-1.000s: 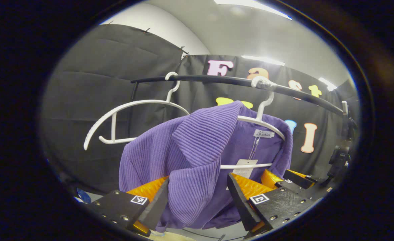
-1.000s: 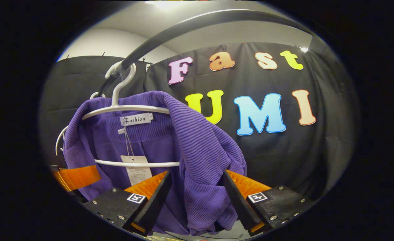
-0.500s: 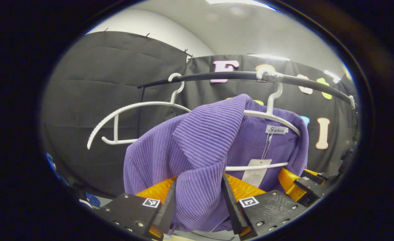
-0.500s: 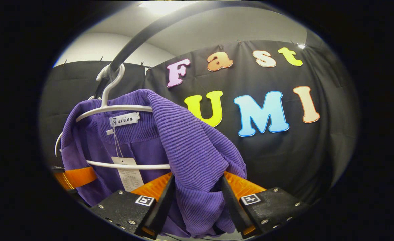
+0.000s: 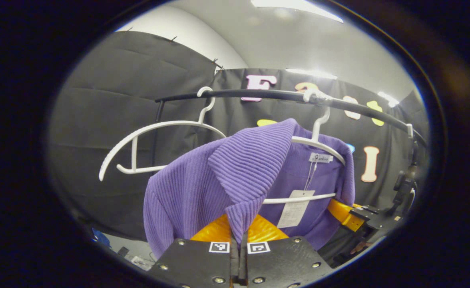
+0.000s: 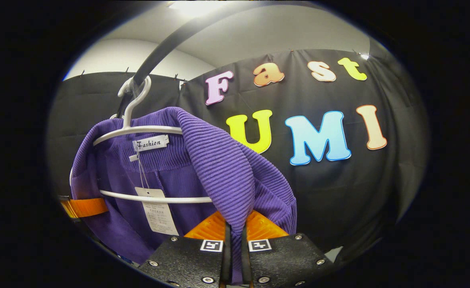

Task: Grasp the clothes on the hanger with both hands and then place them into the laundry hamper below.

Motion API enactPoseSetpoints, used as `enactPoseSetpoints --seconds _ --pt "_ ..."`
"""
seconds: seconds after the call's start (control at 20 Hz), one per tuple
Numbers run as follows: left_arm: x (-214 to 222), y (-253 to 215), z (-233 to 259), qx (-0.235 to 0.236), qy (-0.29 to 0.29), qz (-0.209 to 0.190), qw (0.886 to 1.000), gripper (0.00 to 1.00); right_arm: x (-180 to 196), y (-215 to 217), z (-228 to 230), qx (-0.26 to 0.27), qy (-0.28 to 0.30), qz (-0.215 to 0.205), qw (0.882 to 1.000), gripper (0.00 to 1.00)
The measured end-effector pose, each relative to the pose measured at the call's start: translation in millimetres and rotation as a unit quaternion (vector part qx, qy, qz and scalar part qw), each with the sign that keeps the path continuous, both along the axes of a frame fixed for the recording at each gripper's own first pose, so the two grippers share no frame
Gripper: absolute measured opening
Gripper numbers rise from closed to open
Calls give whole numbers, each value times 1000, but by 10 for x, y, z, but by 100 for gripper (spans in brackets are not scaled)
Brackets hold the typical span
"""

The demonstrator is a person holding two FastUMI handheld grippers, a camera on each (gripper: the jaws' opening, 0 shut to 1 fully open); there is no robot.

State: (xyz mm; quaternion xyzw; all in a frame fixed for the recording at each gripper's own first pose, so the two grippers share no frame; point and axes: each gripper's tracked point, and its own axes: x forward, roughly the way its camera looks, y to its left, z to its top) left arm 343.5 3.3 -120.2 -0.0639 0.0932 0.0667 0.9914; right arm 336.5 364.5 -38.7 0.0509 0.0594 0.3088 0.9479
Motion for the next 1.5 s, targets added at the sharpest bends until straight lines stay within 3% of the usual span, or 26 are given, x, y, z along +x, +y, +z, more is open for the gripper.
enactPoseSetpoints --seconds 0.05,0.1,0.15,0.3,0.35,0.4,0.65,0.7,0.75,1.15,1.5 --pt "-3 -5 1 1 2 -3 1000 1 -14 -1 5 7 4 7 1000 6" --pt "-3 -16 28 -2 0 -11 1000 7 -46 -17 15 13 11 13 1000 4" --pt "-45 -16 79 -8 -4 -20 1000 1 -86 -38 -4 15 18 14 1000 0" --pt "-213 14 277 -19 -26 -46 998 1 -157 -146 75 10 13 -1 1000 0" --pt "-253 13 327 -21 -31 -52 998 7 -184 -177 109 5 7 -11 1000 0" --pt "-276 48 370 -23 -35 -55 998 1 -213 -202 127 0 3 -18 1000 0" --pt "-386 277 633 -60 -66 -62 994 1 -380 -324 243 -17 -9 -49 999 0" --pt "-409 342 689 -64 -71 -62 994 7 -413 -362 293 -20 -13 -55 998 0" --pt "-487 373 724 -68 -75 -62 993 1 -469 -371 317 -22 -16 -61 998 0" --pt "-770 772 1074 -104 -92 -79 987 1 -758 -280 569 -27 -37 -91 995 0" --pt "-792 1207 1280 -105 -107 -87 985 1 -931 -99 820 -14 -59 -108 992 0"
